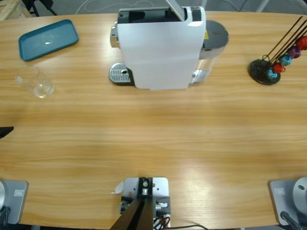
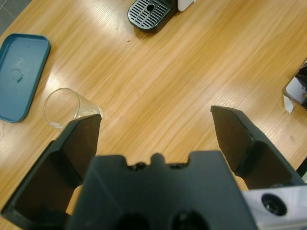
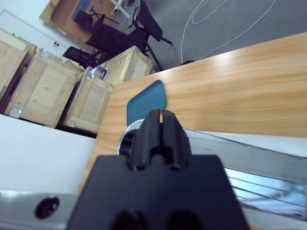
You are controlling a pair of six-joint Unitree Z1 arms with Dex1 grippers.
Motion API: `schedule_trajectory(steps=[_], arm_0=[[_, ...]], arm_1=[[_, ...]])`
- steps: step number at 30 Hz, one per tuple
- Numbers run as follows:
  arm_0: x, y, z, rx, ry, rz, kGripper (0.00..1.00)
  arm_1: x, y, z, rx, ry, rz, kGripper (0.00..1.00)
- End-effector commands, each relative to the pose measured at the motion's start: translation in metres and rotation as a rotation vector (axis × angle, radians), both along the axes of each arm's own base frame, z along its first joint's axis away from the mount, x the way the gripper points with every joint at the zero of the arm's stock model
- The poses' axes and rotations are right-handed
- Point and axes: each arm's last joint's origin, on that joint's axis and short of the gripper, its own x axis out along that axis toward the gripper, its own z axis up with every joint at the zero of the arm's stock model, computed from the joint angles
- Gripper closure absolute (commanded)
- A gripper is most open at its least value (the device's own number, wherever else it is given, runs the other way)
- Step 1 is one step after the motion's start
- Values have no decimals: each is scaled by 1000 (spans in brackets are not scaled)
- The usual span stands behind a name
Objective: Pour coffee
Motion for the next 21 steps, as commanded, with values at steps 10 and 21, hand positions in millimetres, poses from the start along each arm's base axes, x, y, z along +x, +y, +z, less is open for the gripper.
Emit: schedule_trajectory(steps=[10,21], arm_0=[[3,-1,-11,37,15,29,0],[4,-2,-11,41,16,34,0]], arm_1=[[3,56,-147,-282,265,131,1000],[3,49,-179,-450,347,84,1000]])
